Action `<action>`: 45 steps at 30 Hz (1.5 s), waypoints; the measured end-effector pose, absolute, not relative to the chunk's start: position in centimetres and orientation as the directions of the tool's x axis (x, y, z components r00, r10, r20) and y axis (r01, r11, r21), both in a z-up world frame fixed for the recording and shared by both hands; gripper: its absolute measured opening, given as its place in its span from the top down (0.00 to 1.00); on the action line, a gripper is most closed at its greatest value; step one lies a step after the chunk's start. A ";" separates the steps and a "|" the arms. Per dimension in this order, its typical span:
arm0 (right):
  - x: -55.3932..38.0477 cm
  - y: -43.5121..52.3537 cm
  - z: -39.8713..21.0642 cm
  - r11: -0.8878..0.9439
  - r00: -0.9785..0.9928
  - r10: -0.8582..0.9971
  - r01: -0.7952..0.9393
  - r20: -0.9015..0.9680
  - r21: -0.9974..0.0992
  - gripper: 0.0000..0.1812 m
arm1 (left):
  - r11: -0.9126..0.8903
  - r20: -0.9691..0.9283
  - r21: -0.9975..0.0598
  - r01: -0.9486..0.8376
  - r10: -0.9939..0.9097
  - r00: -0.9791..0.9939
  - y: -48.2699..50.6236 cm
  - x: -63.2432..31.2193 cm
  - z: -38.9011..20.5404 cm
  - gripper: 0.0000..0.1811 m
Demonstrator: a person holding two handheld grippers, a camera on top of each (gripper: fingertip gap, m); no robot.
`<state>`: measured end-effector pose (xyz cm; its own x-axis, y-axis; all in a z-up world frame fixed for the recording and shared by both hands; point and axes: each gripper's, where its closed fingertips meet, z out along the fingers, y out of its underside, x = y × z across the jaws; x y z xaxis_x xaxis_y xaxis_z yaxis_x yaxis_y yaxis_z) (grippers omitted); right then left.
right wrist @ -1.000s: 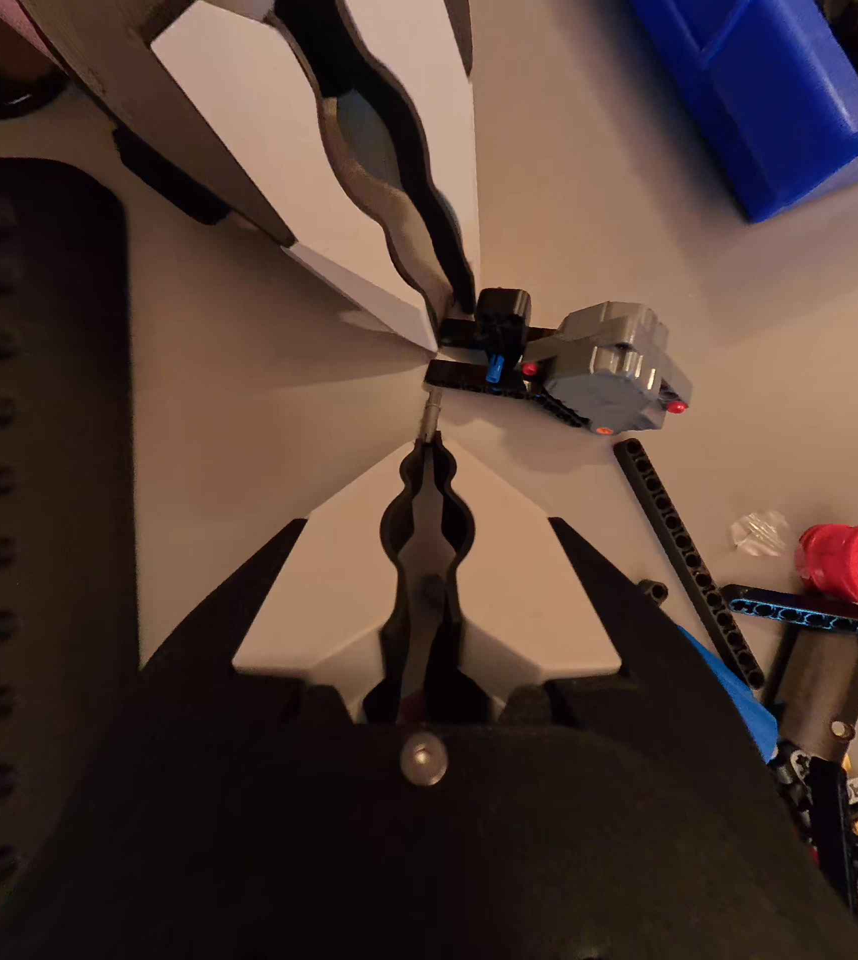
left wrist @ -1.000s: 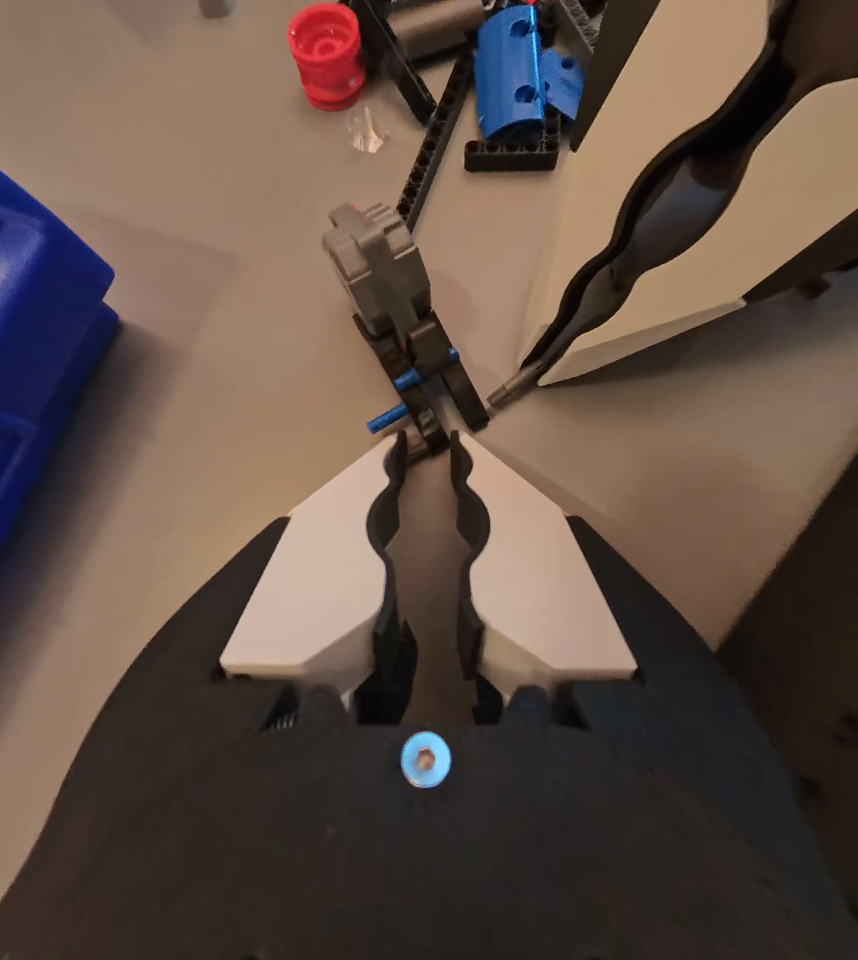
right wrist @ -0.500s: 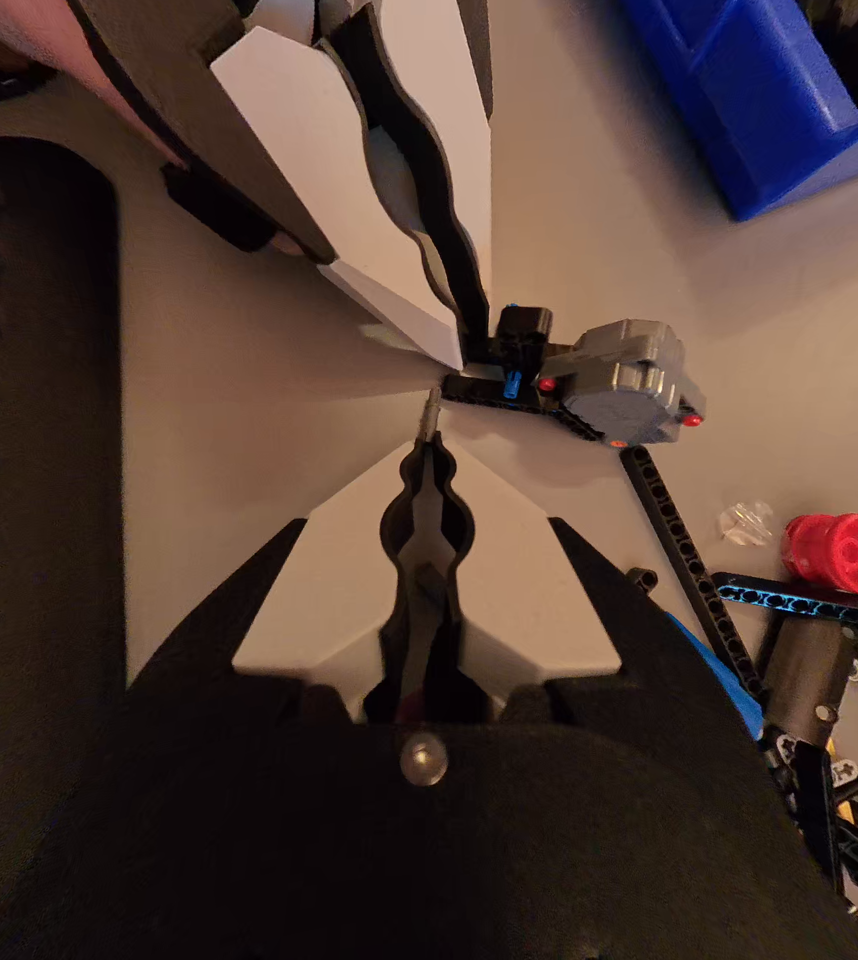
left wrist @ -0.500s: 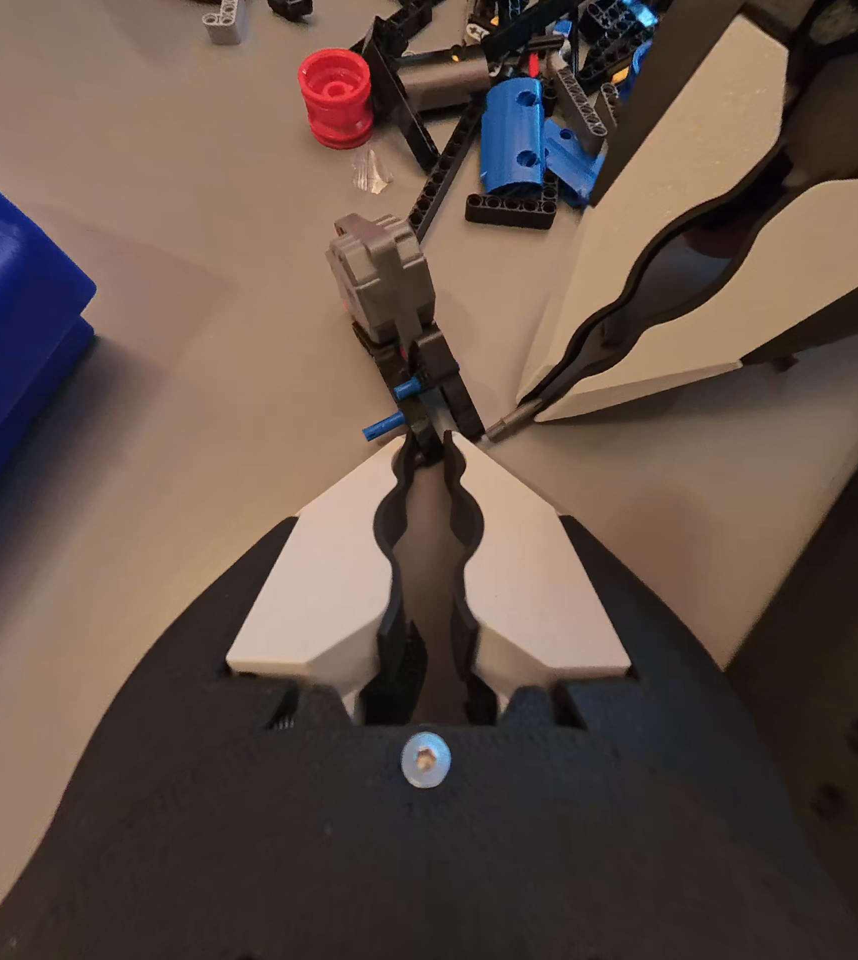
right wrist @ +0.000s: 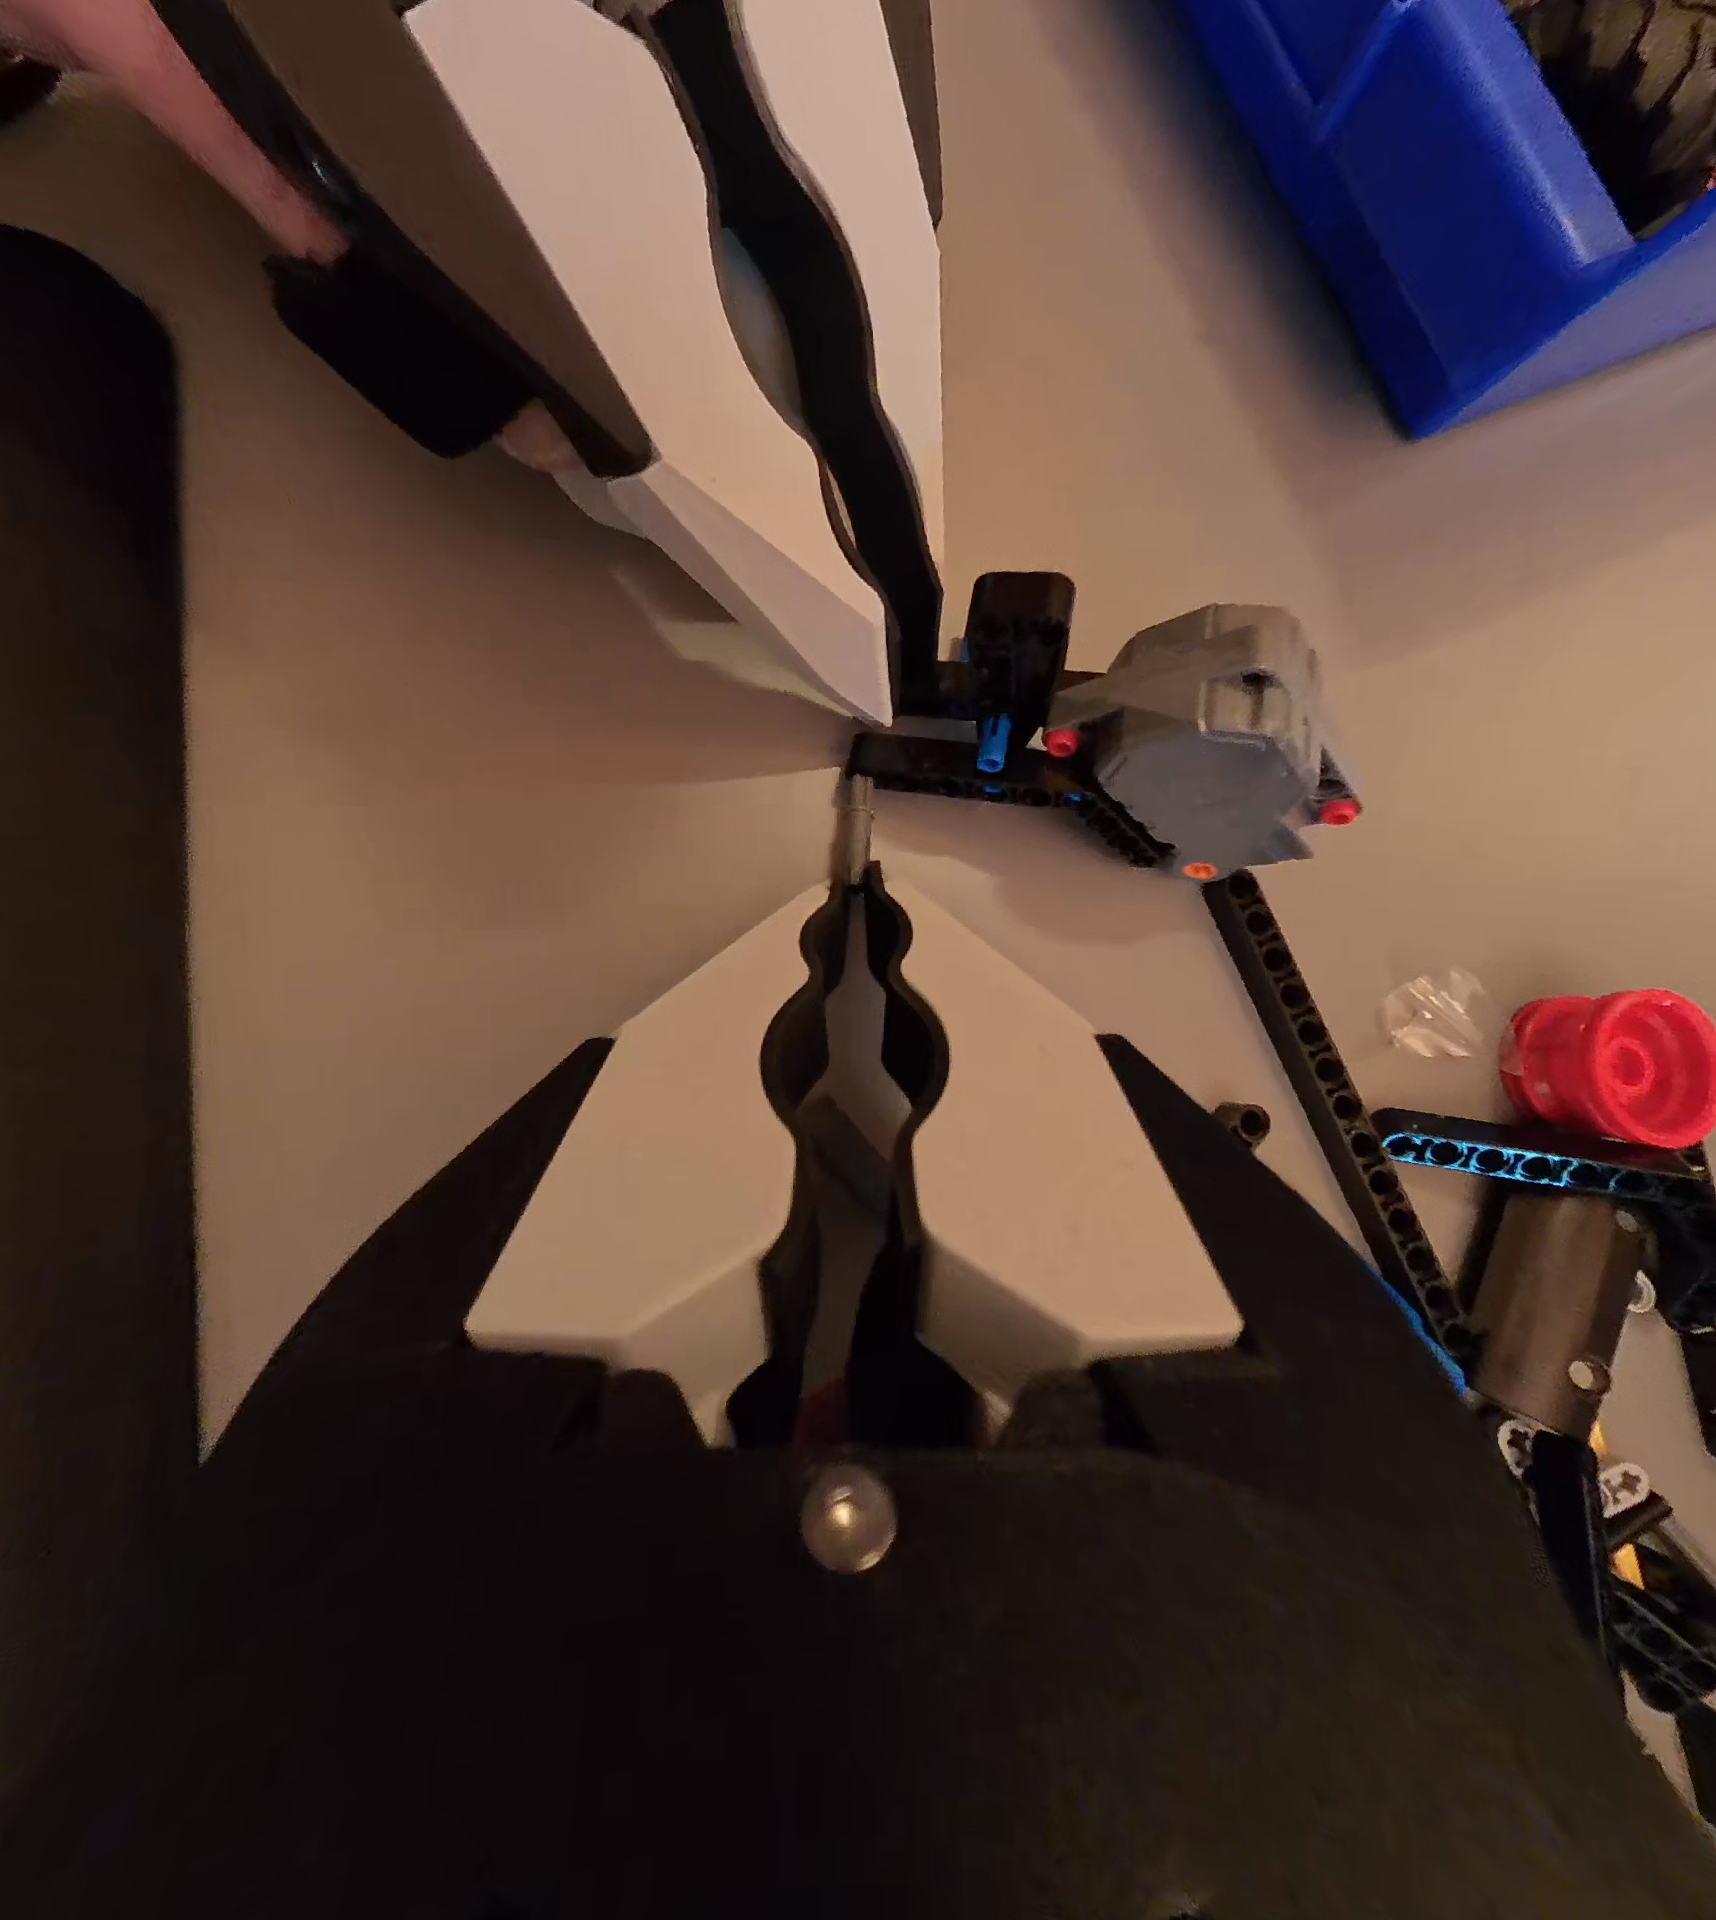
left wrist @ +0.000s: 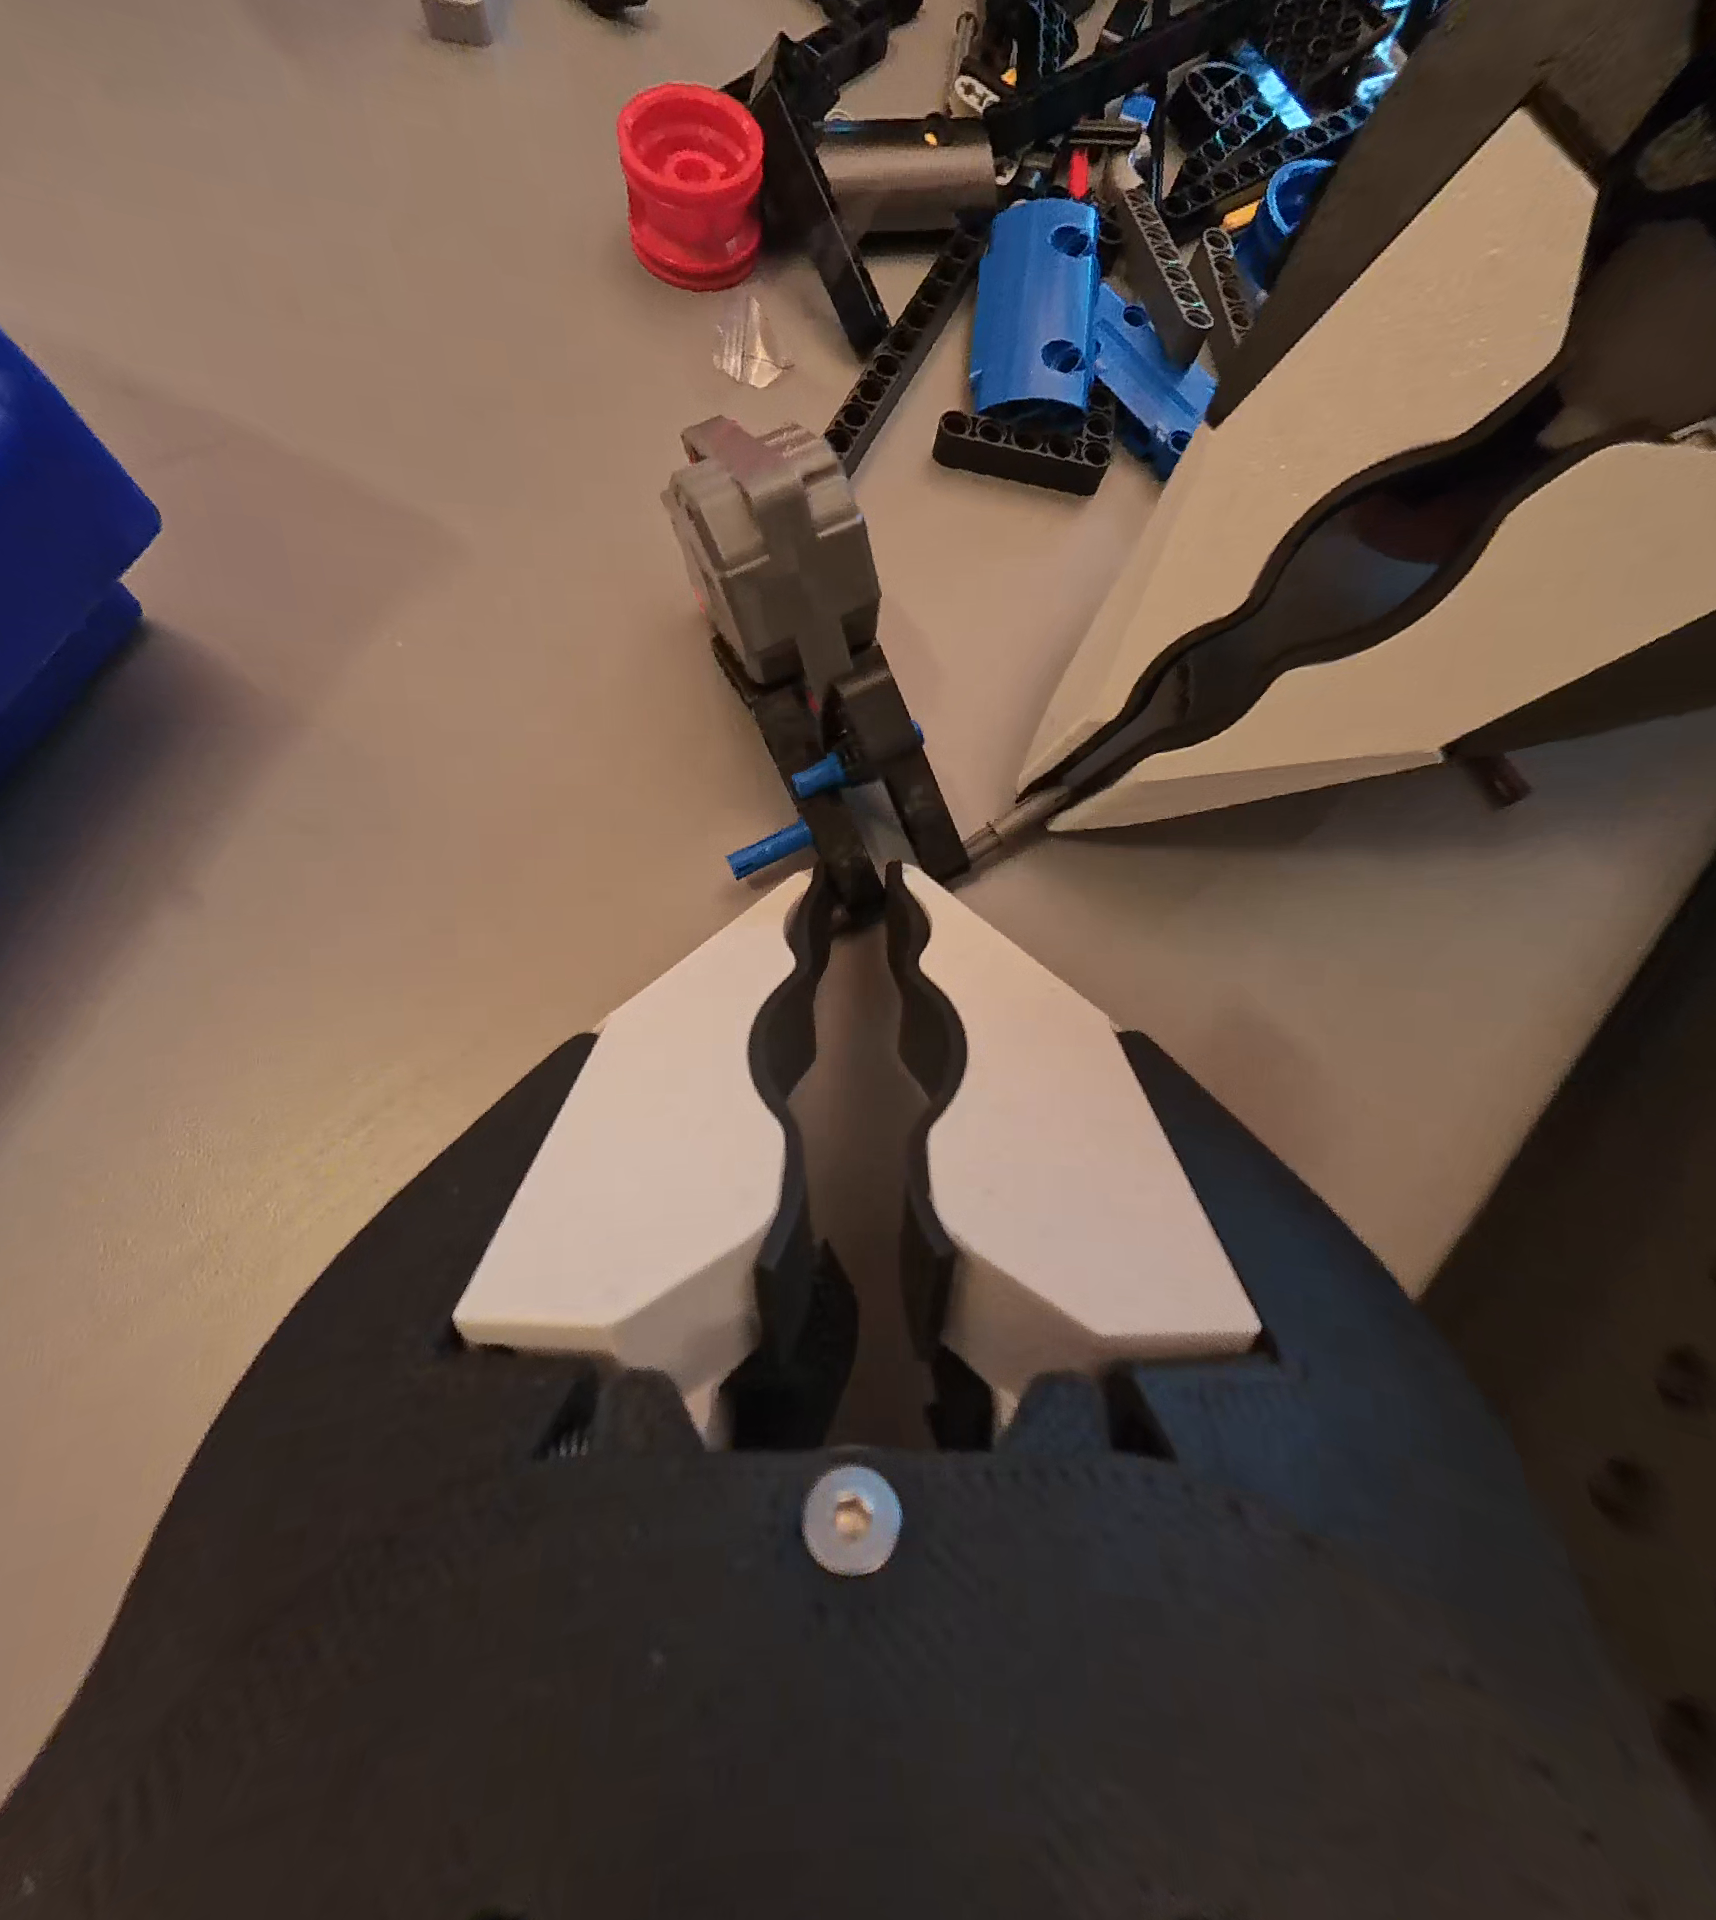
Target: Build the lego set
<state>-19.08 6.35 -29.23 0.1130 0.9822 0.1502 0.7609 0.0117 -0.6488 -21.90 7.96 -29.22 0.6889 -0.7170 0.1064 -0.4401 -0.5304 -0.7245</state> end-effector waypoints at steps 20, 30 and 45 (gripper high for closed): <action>-19.3 7.3 -28.0 0.465 -0.052 0.680 0.802 0.731 -0.375 1.00 | -0.651 0.315 -0.714 -0.258 -0.628 0.712 8.2 -22.0 -28.7 0.96; -19.3 7.3 -27.8 0.554 -0.115 0.564 0.787 0.818 -0.272 1.00 | -0.662 0.339 -0.706 -0.250 -0.627 0.701 8.1 -21.9 -28.7 0.96; -19.7 7.2 -28.2 0.496 -0.110 0.547 0.841 0.830 -0.216 1.00 | -0.671 0.321 -0.703 -0.235 -0.595 0.737 8.4 -21.8 -28.8 0.96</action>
<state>-19.72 7.19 -28.22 -0.1097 0.5474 0.8296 0.8409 0.4961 -0.2162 -21.80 8.35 -28.82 0.7369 -0.5949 0.3211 -0.2351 -0.6709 -0.7033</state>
